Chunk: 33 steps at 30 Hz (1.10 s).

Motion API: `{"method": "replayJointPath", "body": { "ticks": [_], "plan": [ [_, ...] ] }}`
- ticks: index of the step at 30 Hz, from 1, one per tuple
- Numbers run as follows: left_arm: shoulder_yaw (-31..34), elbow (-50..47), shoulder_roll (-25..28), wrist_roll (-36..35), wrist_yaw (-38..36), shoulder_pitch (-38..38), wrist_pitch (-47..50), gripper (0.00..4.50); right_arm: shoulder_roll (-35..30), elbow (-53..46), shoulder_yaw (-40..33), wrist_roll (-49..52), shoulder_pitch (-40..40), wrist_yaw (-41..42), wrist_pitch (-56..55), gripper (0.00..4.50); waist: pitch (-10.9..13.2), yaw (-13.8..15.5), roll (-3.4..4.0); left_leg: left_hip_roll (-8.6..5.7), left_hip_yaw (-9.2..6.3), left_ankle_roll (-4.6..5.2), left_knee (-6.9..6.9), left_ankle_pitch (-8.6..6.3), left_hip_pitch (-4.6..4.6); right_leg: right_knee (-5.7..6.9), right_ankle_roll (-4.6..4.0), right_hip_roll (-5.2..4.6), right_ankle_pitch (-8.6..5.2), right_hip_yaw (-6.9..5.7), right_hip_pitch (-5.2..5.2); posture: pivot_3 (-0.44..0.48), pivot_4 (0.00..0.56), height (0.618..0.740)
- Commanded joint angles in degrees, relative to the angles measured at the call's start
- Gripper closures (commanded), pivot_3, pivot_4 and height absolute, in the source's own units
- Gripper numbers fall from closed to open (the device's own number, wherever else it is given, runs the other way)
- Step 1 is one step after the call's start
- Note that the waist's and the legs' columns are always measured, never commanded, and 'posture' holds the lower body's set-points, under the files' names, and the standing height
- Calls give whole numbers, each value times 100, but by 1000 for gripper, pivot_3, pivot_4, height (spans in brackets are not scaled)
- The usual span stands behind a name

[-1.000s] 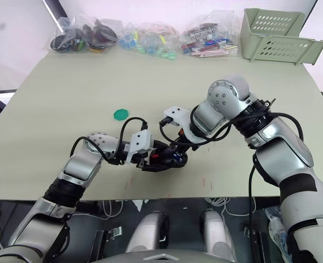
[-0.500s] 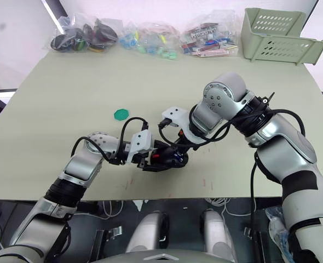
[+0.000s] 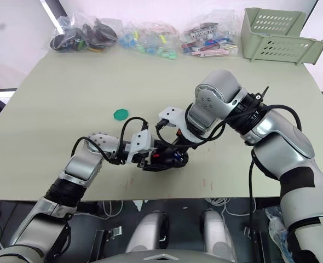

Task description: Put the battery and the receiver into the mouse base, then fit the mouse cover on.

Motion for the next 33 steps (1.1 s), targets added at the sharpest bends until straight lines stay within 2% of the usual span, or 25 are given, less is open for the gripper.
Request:
{"method": "replayJointPath", "body": {
  "ticks": [1, 18, 33],
  "plan": [
    [-84, 19, -23, 118, 107, -71, -47, 1264, 75, -93, 10, -91, -189, 262, 28, 4500, 0, 0, 0, 0, 0, 0, 0, 0, 0, -1, 0, 0, 0, 0, 0, 0, 150, 740],
    [-99, 38, -67, 171, 155, -60, -44, 1264, 249, -85, 325, -720, -350, 1020, 28, 4500, 0, -4, 0, 1, 0, 0, -2, 0, 4, 0, 0, 1, 0, -1, 1, 0, 150, 740],
    [-113, -41, -92, 203, 184, -82, 37, 1264, 728, 186, 346, -1374, -261, 1395, 28, 4500, -6, -26, 1, 2, -1, 0, -2, 0, 21, 0, 1, 3, 1, -2, 14, 0, 150, 740]
  ]
}}
